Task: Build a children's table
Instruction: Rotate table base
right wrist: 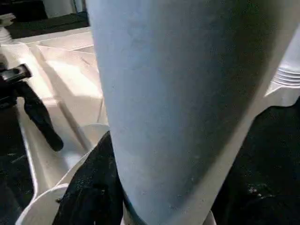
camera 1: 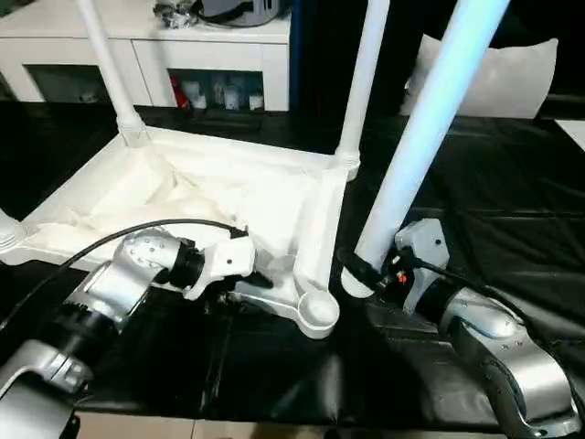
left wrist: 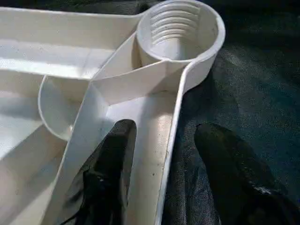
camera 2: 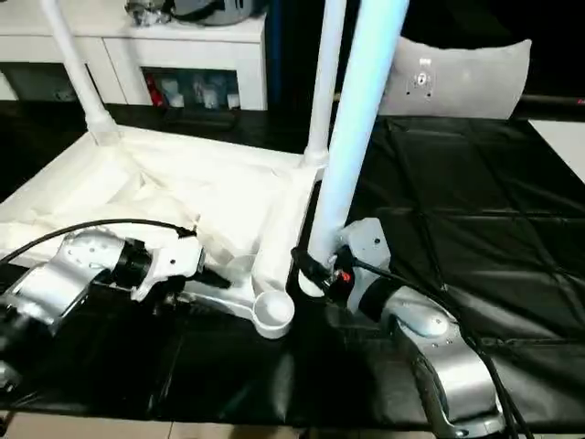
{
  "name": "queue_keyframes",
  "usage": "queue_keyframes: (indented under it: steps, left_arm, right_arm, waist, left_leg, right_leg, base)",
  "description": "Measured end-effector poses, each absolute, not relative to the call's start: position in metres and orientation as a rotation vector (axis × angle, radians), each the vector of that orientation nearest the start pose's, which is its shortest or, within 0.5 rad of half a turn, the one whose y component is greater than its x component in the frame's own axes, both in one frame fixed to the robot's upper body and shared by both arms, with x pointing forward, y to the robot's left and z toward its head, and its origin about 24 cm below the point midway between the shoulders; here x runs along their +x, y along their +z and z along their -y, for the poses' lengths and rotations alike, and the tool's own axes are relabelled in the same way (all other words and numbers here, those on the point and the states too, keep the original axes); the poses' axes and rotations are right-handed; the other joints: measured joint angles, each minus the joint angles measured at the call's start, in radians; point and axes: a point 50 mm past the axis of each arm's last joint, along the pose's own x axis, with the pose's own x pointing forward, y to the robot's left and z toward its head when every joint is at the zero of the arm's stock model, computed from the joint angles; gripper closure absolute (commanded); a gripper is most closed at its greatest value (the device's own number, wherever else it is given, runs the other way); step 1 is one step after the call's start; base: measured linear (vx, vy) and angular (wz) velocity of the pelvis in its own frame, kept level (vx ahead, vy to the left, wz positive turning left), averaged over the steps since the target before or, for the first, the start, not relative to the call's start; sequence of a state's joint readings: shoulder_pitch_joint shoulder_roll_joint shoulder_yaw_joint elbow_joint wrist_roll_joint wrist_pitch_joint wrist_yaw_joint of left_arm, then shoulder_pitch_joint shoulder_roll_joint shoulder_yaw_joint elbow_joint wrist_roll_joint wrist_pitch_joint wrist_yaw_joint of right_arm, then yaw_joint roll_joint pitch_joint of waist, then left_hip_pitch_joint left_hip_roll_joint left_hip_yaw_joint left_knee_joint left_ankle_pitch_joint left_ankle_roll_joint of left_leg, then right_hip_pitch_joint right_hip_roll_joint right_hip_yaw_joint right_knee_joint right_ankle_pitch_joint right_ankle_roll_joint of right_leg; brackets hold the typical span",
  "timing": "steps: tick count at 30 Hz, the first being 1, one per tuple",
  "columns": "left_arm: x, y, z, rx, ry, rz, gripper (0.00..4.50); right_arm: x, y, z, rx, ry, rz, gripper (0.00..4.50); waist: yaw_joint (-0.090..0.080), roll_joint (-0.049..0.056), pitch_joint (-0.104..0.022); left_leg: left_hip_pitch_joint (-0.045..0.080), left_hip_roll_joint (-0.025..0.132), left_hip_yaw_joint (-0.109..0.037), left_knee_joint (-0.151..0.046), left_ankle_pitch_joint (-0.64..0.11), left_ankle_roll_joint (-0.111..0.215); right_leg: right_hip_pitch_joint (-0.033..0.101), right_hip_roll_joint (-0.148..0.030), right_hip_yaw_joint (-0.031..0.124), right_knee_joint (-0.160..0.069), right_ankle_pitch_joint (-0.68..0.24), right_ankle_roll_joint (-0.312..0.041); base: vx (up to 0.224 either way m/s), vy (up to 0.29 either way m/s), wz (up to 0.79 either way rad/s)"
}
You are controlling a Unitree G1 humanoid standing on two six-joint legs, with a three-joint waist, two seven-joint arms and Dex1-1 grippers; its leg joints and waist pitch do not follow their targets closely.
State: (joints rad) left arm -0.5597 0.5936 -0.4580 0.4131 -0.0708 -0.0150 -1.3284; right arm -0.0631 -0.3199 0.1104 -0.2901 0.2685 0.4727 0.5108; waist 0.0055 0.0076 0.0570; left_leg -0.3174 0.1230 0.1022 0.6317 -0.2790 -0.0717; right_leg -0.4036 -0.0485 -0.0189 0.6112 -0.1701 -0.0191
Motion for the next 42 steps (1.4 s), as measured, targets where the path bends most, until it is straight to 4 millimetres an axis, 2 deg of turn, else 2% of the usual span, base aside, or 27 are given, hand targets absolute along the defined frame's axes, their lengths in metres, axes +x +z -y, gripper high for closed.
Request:
queue_keyframes:
  steps: [6,9,10,13,15,18,20,25,31,42]
  left_arm:
    - [0.296,0.063,-0.153,0.633,-1.551,-0.430,2.75]
    - [0.298,0.061,-0.154,0.649,-1.549,-0.430,2.92]
    - [0.299,0.062,-0.154,0.660,-1.548,-0.427,3.18]
    - [0.301,0.063,-0.153,0.680,-1.554,-0.420,3.28]
    - [0.301,0.061,-0.153,0.677,-1.554,-0.424,3.63]
    - [0.301,0.060,-0.153,0.684,-1.568,-0.421,3.72]
    - [0.301,0.060,-0.152,0.690,-1.572,-0.426,4.04]
    - [0.302,0.060,-0.152,0.704,-1.593,-0.429,4.40]
    - [0.299,0.056,-0.138,0.537,-1.546,-0.454,4.50]
    - [0.294,0.054,-0.137,0.522,-1.329,-0.470,4.50]
  right_arm:
    - [0.245,0.076,0.138,-0.031,0.694,-0.193,2.60]
    - [0.244,0.076,0.136,-0.026,0.696,-0.192,2.60]
    - [0.244,0.076,0.136,-0.026,0.697,-0.192,2.60]
    - [0.244,0.075,0.133,-0.021,0.699,-0.190,2.60]
    - [0.244,0.075,0.132,-0.021,0.702,-0.191,2.60]
    - [0.244,0.075,0.132,-0.021,0.701,-0.191,2.60]
    - [0.244,0.075,0.132,-0.021,0.702,-0.191,2.60]
    - [0.244,0.075,0.132,-0.021,0.701,-0.191,2.60]
    - [0.247,0.079,0.128,-0.008,0.710,-0.175,2.60]
    - [0.258,0.085,0.119,0.037,0.742,-0.201,2.60]
  waist:
    - [0.000,0.000,0.000]
    - [0.001,0.000,0.000]
    - [0.001,0.000,0.000]
    - [0.002,0.002,0.000]
    - [0.002,0.002,0.000]
    - [0.003,0.003,0.001]
    - [0.004,0.003,0.001]
    - [0.005,0.004,0.000]
    - [-0.009,0.005,0.001]
    - [-0.027,0.005,0.001]
  left_leg:
    - [0.000,0.008,0.011,0.000,0.000,-0.001]
    - [0.000,0.009,0.012,0.000,0.000,-0.001]
    - [0.000,0.009,0.012,0.000,0.000,-0.001]
    - [0.000,0.009,0.013,0.000,0.000,-0.001]
    - [0.000,0.009,0.013,0.000,0.000,-0.001]
    - [0.000,0.010,0.013,0.000,0.001,-0.001]
    - [0.000,0.010,0.014,0.000,0.001,-0.001]
    - [0.000,0.011,0.015,0.000,0.001,-0.002]
    - [0.000,0.012,0.018,0.000,0.000,-0.001]
    - [0.001,0.015,0.019,-0.004,0.001,-0.002]
  right_leg:
    - [0.000,0.000,-0.001,0.000,0.000,0.000]
    - [0.000,0.000,-0.001,0.000,0.000,0.000]
    - [0.000,0.000,-0.001,0.000,0.000,0.000]
    - [0.000,0.000,-0.001,0.000,0.000,0.000]
    - [0.000,0.000,-0.001,0.000,0.000,0.000]
    - [0.000,0.000,-0.001,0.000,0.000,0.000]
    - [0.000,0.000,-0.001,0.000,0.000,0.000]
    - [0.000,-0.001,-0.001,0.000,0.000,0.000]
    - [-0.001,-0.001,-0.001,-0.001,0.000,0.000]
    - [-0.002,0.002,-0.001,-0.001,0.000,-0.001]
  base:
    - [0.000,0.000,0.00]
    - [0.000,0.000,0.00]
    - [0.000,0.000,0.00]
    - [0.000,0.000,0.00]
    - [0.000,0.000,0.00]
    - [0.000,0.000,0.00]
    - [0.000,0.000,0.00]
    - [0.000,0.000,0.00]
    - [0.000,0.000,0.00]
    - [0.000,0.000,0.00]
